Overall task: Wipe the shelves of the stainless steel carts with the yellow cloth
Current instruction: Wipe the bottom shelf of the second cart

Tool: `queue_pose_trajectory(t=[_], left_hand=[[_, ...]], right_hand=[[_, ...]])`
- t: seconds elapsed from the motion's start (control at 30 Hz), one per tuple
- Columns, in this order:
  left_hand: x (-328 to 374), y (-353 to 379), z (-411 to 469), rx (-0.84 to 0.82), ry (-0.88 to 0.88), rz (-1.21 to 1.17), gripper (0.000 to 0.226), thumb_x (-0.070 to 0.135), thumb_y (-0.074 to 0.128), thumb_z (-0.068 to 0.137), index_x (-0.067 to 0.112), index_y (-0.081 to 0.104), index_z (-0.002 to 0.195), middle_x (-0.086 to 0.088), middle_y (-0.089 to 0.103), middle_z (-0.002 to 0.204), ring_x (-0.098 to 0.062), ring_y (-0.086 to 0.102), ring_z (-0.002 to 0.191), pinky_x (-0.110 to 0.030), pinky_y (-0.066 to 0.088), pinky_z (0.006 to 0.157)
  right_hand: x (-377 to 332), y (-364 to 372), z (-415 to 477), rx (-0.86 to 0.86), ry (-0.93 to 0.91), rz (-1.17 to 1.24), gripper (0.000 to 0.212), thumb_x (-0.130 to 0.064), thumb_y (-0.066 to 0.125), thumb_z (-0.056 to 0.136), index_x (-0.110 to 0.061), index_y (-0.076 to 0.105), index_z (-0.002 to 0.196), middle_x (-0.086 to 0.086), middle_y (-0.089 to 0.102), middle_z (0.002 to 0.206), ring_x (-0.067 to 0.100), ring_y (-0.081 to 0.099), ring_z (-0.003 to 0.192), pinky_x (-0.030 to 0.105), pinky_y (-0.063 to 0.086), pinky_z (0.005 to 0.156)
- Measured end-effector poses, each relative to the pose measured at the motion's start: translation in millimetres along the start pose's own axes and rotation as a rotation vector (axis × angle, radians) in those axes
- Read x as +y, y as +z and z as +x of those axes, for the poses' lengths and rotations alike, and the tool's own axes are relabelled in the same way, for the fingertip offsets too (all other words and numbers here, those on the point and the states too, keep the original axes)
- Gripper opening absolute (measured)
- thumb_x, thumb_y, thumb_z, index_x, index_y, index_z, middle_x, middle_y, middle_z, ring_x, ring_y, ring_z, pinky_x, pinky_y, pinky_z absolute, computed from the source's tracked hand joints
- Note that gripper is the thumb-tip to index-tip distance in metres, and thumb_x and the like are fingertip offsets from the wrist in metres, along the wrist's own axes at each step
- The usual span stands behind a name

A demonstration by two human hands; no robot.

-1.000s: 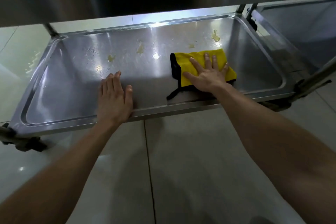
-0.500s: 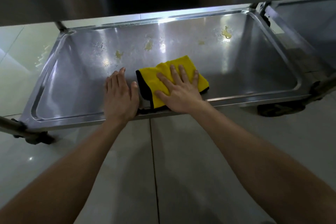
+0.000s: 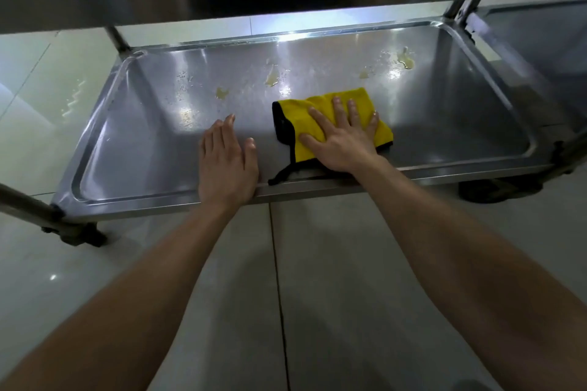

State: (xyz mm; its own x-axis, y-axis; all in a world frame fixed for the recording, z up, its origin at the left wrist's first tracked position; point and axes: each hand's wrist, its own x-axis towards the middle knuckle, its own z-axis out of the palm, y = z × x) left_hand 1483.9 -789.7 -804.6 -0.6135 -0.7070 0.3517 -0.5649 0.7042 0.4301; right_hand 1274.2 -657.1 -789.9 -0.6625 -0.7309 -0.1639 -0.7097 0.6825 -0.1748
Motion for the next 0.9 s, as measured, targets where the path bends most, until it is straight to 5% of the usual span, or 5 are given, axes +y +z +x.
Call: queue_pose_trajectory(t=[0.33, 0.73, 0.9], left_hand=[[1, 1, -3, 0.154, 0.011, -0.033, 0.059, 0.038, 0.038, 0.109, 0.005, 0.042, 0.158, -0.014, 0.051, 0.157, -0.033, 0.046, 0.147, -0.054, 0.036, 0.124], [-2, -22, -1, 0.185, -0.164, -0.439, 0.044, 0.033, 0.042, 0.107, 0.008, 0.056, 0.14, -0.007, 0.061, 0.137, -0.027, 0.056, 0.129, -0.049, 0.044, 0.113], [-77, -51, 4, 0.099, -0.155, 0.022, 0.041, 0.033, 0.046, 0.108, 0.005, 0.061, 0.135, -0.019, 0.065, 0.133, -0.04, 0.056, 0.127, -0.053, 0.04, 0.113]], right_hand=[[-92, 17, 61, 0.042, -0.103, -0.049, 0.085, -0.086, 0.01, 0.094, -0.047, 0.0, 0.169, 0.007, -0.015, 0.179, 0.038, -0.019, 0.163, 0.078, -0.019, 0.116], [-49, 33, -57, 0.044, -0.343, -0.014, 0.073, -0.082, 0.011, 0.098, -0.057, 0.002, 0.166, -0.009, -0.013, 0.18, 0.022, -0.019, 0.165, 0.068, -0.015, 0.125], [-50, 31, -57, 0.059, -0.336, -0.035, 0.074, -0.082, 0.013, 0.099, -0.056, 0.002, 0.167, -0.009, -0.013, 0.18, 0.022, -0.019, 0.165, 0.068, -0.014, 0.126]])
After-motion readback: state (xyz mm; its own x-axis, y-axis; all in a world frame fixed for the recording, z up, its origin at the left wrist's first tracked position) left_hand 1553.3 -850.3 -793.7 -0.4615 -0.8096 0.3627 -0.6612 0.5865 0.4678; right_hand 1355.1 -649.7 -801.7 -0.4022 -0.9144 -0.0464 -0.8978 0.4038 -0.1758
